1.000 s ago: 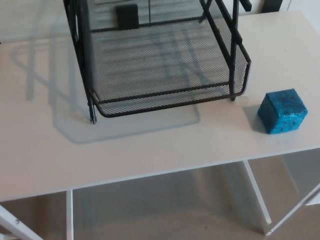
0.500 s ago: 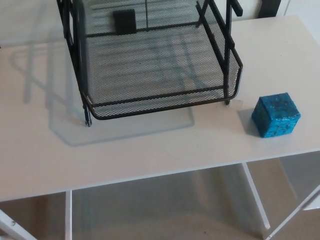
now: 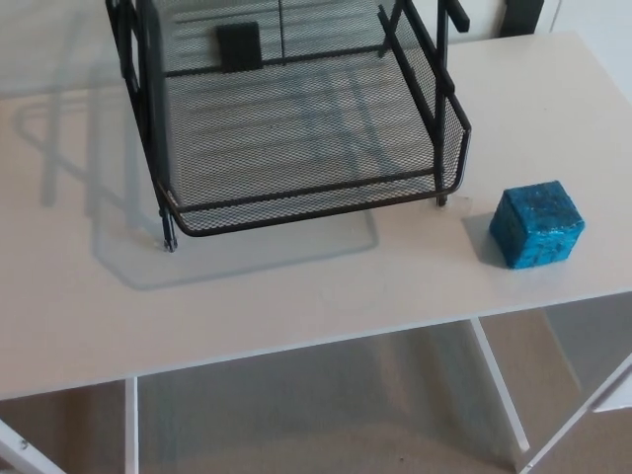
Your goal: The robot walks towards a desk on which a file tray is kept in the middle and a cube is kept to its right. The robot lifts the cube using its right hand and places it on the file tray.
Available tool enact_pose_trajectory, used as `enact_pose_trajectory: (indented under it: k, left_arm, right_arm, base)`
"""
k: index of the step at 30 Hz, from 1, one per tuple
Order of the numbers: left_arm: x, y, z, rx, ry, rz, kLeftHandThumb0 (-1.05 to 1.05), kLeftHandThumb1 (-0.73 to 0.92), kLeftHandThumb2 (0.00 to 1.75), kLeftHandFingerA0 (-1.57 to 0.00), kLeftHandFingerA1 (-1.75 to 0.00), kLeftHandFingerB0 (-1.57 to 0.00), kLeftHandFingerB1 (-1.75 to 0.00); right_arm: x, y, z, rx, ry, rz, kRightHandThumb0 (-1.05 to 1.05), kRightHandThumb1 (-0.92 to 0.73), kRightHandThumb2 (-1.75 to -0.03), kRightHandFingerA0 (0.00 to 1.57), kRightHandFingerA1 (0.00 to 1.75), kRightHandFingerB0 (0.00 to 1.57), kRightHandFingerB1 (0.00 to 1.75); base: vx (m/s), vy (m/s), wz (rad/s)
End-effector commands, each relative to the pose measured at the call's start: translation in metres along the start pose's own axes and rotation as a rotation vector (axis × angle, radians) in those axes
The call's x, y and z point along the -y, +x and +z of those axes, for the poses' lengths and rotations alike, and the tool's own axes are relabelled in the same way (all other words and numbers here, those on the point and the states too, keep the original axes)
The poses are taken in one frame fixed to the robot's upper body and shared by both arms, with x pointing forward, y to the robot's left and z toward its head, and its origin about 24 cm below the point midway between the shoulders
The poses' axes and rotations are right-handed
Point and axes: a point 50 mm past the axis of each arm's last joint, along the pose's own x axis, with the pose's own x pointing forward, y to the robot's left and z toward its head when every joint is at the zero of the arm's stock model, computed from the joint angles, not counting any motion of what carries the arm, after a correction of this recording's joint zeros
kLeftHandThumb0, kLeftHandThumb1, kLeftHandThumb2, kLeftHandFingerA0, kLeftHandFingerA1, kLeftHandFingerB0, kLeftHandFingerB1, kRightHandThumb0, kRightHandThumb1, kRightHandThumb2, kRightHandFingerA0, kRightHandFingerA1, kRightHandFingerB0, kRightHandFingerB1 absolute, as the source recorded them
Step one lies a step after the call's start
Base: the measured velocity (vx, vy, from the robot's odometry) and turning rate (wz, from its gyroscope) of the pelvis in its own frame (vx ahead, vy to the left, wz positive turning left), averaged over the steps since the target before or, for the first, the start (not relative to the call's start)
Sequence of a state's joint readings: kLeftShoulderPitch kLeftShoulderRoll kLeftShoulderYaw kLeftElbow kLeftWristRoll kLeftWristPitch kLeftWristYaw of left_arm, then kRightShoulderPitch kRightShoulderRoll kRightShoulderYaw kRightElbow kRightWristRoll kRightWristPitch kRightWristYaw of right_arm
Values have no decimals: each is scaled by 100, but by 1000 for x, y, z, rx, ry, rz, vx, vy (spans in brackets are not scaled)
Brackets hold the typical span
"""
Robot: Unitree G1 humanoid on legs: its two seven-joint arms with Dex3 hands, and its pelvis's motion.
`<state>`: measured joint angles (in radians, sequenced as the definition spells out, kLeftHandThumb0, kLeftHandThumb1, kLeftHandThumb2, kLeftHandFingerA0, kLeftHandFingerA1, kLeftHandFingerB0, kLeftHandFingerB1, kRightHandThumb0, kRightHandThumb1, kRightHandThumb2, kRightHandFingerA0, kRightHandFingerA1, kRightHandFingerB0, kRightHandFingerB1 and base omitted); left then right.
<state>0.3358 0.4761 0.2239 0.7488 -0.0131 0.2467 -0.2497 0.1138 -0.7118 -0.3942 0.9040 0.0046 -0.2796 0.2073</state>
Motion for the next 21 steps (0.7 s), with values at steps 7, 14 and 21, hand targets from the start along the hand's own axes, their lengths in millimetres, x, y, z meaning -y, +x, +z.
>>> enact_pose_trajectory:
  k: [7, 14, 21]
  left_arm:
    - [-5, -7, 13, 112, 22, -27, -75, 67, 100, -19, -62, -10, -50]
    - [-5, -4, 10, 103, 13, -28, -74, 84, 65, -21, -58, -13, -40]
    - [0, -4, 10, 97, 29, -42, -73, 84, 65, -16, -60, -12, -42]
  right_arm:
    - [87, -19, 286, 729, -53, -149, -81, -50, -91, 0, 18, 0, 17]
    - [53, -16, 338, 822, -175, 16, -70, -41, -80, 1, 28, 0, 15]
    - [-19, -6, 371, 713, -506, 237, -71, -41, -78, 9, 19, 8, 20]
  base:
    - [2, -1, 1]
    - [0, 0, 0]
    - [0, 0, 0]
